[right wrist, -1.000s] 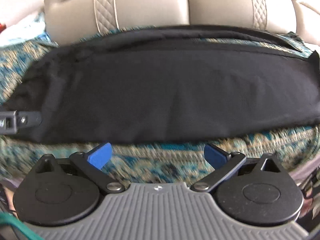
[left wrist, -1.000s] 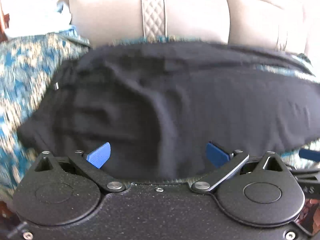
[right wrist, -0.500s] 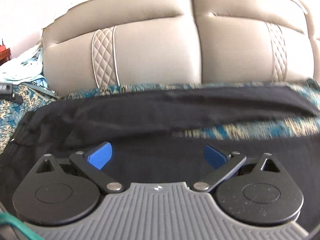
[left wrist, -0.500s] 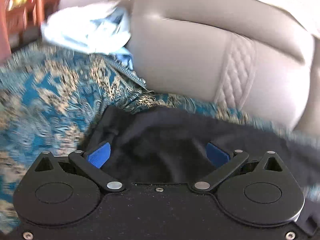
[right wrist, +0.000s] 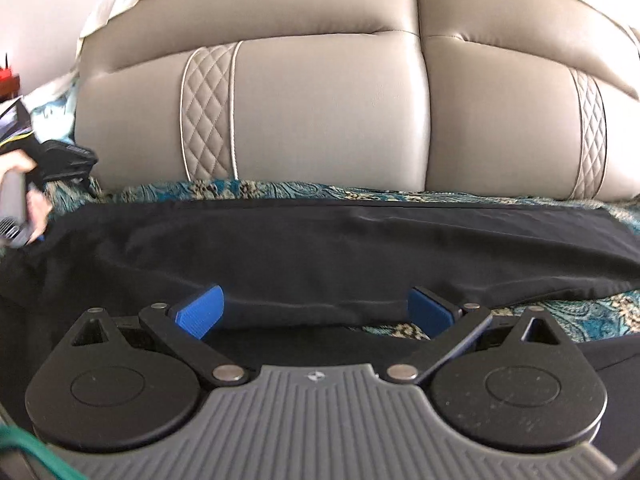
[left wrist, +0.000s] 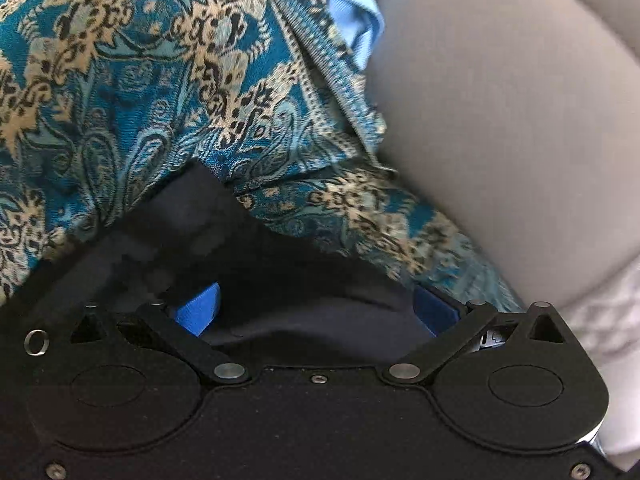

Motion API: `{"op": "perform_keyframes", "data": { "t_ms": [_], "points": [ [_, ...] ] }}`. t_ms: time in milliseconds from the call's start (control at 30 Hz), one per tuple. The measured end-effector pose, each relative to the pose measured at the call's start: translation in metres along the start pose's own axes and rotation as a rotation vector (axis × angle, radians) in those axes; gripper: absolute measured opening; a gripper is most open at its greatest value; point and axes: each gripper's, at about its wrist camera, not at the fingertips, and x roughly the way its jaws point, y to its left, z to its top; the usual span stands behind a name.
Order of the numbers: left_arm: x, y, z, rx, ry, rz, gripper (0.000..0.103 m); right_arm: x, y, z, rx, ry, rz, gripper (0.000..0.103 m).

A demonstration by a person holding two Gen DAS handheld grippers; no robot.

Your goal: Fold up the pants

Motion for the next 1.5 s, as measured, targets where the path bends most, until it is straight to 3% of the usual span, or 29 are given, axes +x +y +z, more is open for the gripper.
{"op": "perform_keyframes", "data": {
  "t_ms": [167, 267, 300, 333, 367, 400, 433, 533, 767, 1033, 1233, 1500],
  "points": [
    [0.025, -0.015, 0.001, 0.014, -0.018, 0.137, 0.103, 0.0, 0.001, 0.0, 0.005, 0.002, 0.008, 0.103],
    [0.027, -0.02, -0.002, 0.033, -0.02, 0.171, 0.1, -0.001, 0.003, 0.001, -0.014, -0.015, -0.006, 0.103],
    [0.024, -0.019, -0.005, 0.026, -0.031, 0.179, 0.085, -0.001, 0.004, 0.001, -0.021, -0.02, -0.011, 0.103],
    [0.018, -0.017, -0.009, 0.015, -0.06, 0.184, 0.052, -0.003, 0.003, 0.001, -0.026, -0.025, -0.011, 0.103],
    [0.01, -0.013, -0.014, -0.005, -0.087, 0.167, 0.037, -0.004, 0.003, 0.001, -0.025, -0.027, -0.007, 0.103],
    [0.002, -0.008, -0.018, -0.037, -0.112, 0.14, 0.011, -0.006, 0.001, 0.001, -0.017, -0.026, 0.0, 0.103],
    [-0.005, -0.003, -0.021, -0.061, -0.132, 0.112, 0.007, -0.007, 0.0, 0.001, -0.007, -0.025, 0.009, 0.103],
    [-0.025, 0.008, -0.023, -0.053, -0.156, 0.047, 0.004, -0.011, -0.005, 0.001, 0.034, -0.033, 0.039, 0.103],
    [-0.092, 0.032, -0.034, 0.095, -0.25, -0.061, 0.004, -0.016, -0.008, -0.003, 0.097, -0.041, 0.092, 0.103],
    [-0.163, 0.122, -0.086, 0.138, -0.307, -0.22, 0.004, -0.015, -0.003, -0.008, 0.137, -0.063, 0.147, 0.103],
    [-0.18, 0.186, -0.136, 0.14, -0.341, -0.298, 0.004, -0.006, 0.002, -0.021, 0.272, 0.043, 0.371, 0.103],
    [-0.169, 0.236, -0.168, 0.139, -0.289, -0.401, 0.004, -0.004, 0.051, -0.037, 0.392, 0.148, 0.547, 0.095]
  ]
}}
